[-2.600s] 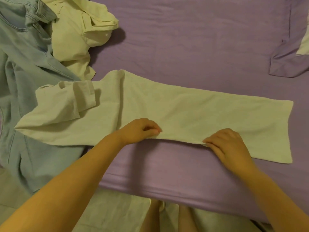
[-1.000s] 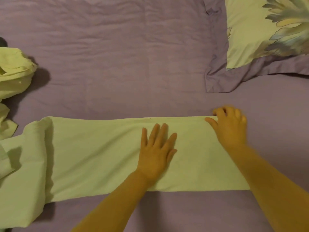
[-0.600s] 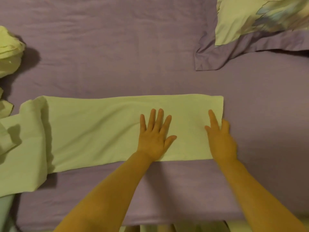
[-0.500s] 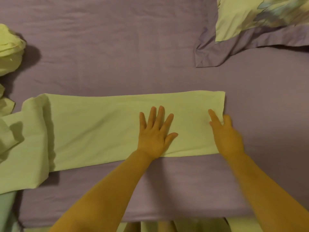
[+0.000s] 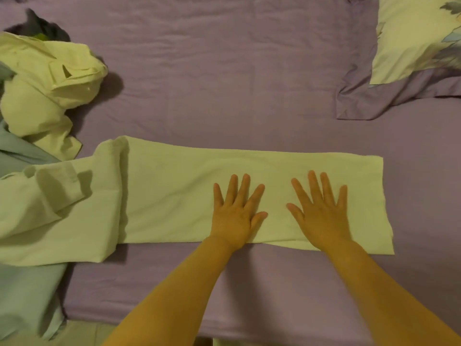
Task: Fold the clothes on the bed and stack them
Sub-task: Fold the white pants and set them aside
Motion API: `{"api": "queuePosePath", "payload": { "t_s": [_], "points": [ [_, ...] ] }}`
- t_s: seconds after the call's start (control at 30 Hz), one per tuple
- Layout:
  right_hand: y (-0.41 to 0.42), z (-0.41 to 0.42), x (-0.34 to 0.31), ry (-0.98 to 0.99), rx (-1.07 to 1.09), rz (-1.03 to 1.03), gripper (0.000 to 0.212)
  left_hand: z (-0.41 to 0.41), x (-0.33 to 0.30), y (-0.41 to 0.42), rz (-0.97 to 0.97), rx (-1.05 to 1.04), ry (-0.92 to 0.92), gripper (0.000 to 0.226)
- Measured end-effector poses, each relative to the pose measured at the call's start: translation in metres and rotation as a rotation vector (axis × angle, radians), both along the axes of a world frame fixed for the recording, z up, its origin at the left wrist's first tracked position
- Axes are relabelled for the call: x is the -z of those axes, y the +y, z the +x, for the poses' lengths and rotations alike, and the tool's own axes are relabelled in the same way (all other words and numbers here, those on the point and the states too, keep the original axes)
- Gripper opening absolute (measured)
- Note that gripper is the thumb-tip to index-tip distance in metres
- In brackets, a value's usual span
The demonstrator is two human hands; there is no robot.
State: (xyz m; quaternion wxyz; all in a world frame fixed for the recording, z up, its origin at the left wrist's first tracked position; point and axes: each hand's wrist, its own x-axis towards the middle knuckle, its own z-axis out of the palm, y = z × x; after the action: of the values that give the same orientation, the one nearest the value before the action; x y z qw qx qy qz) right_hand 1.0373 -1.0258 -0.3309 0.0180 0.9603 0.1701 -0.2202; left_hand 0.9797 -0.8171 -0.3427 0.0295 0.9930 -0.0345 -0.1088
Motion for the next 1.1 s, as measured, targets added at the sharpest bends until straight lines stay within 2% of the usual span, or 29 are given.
{"api": "queuePosePath", "payload": {
  "t_s": [0.13,0.27,0.37,0.43,0.57,0.67,0.73,0.8,0.87,0.93,1.0,1.1],
  "points": [
    [0.048,-0.014,-0.02,0.098,0.042,-0.016,0.077,-0.016,-0.013,0.034,-0.002,-0.097,0.068,0.06],
    [0.113,-0.037,-0.04,0.159,-0.069,-0.002,0.064,-0.03,-0.031,0.074,0.029,-0.142,0.155,0.058],
    [0.151,-0.056,-0.038,0.215,-0.138,-0.007,0.068,-0.042,-0.041,0.114,0.069,-0.114,0.182,0.051],
    [0.176,-0.065,-0.043,0.236,-0.192,-0.025,0.071,-0.051,-0.049,0.139,0.058,-0.066,0.175,0.046],
    [0.229,-0.069,-0.066,0.285,-0.175,0.044,0.057,-0.062,-0.076,0.193,0.018,-0.006,0.048,0.024],
    [0.281,-0.075,-0.085,0.278,-0.212,0.172,0.056,-0.07,-0.1,0.244,-0.02,-0.123,-0.119,0.028],
    [0.32,-0.08,-0.095,0.271,-0.243,0.252,0.055,-0.078,-0.112,0.282,-0.009,-0.214,-0.169,0.045],
    [0.359,-0.086,-0.1,0.272,-0.268,0.333,0.054,-0.088,-0.123,0.32,0.053,-0.344,-0.141,0.062],
    [0.396,-0.093,-0.102,0.316,-0.212,0.475,0.054,-0.1,-0.131,0.353,0.093,-0.493,-0.056,0.073],
    [0.426,-0.096,-0.106,0.376,-0.059,0.649,0.055,-0.109,-0.131,0.38,0.067,-0.641,0.07,0.073],
    [0.449,-0.096,-0.116,0.421,0.109,0.76,0.055,-0.12,-0.128,0.396,0.018,-0.683,0.138,0.067],
    [0.474,-0.091,-0.13,0.447,0.274,0.798,0.06,-0.132,-0.122,0.402,-0.264,-0.7,0.063,0.056]
  ]
}}
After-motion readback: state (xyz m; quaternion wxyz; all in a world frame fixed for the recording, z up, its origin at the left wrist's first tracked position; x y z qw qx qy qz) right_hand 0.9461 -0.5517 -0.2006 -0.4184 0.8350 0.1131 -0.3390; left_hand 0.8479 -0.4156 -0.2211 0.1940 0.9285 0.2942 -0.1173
